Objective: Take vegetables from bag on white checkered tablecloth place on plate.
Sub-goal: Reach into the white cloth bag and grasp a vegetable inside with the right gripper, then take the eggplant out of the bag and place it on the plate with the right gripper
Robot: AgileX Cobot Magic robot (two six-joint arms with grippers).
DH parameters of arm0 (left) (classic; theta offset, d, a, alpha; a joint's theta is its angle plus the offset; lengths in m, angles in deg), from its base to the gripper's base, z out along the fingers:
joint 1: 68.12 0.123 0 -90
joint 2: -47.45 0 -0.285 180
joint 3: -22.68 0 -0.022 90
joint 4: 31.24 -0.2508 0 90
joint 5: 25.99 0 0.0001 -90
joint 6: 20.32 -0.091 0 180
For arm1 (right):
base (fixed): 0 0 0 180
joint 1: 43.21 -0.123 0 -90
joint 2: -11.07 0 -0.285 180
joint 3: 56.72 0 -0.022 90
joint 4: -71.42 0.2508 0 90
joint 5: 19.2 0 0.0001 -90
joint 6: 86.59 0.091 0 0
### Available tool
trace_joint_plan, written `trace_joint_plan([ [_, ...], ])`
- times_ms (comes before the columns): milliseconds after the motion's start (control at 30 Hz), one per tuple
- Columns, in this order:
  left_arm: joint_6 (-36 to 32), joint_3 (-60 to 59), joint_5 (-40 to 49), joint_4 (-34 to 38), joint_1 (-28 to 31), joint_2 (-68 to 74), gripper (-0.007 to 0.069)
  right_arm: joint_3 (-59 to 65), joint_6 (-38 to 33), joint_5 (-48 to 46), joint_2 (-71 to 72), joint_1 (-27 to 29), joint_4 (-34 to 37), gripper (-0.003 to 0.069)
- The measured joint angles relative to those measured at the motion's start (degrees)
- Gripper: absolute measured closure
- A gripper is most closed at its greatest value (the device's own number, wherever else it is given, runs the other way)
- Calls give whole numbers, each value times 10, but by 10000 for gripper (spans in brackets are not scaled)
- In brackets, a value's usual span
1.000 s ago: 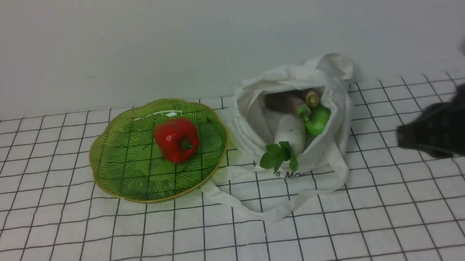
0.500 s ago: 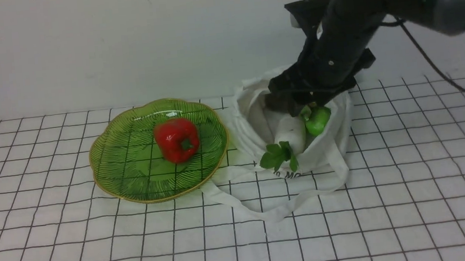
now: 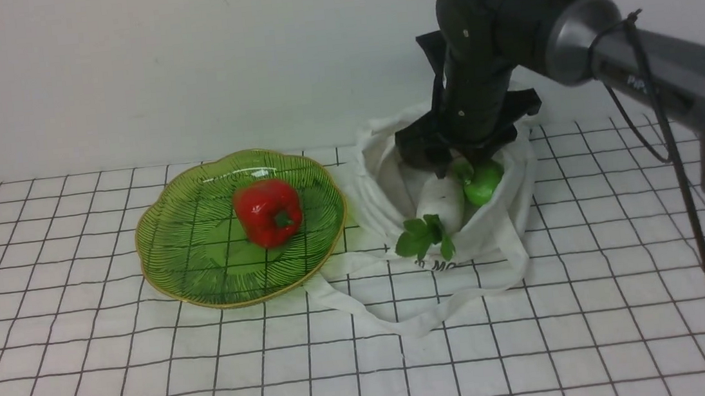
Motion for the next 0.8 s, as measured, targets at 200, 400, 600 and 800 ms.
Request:
trace_joint_plan([
  [200,0,0,0,0,0,0,632,-2,8,1,-22,0,-2,258],
  [400,0,0,0,0,0,0,632,-2,13,3,-40,0,-2,327],
  [600,0,0,0,0,0,0,632,-2,6,0,-33,-1,-2,447],
  [800,0,0,0,0,0,0,632,11,-6,-4,12,-15,13,447],
])
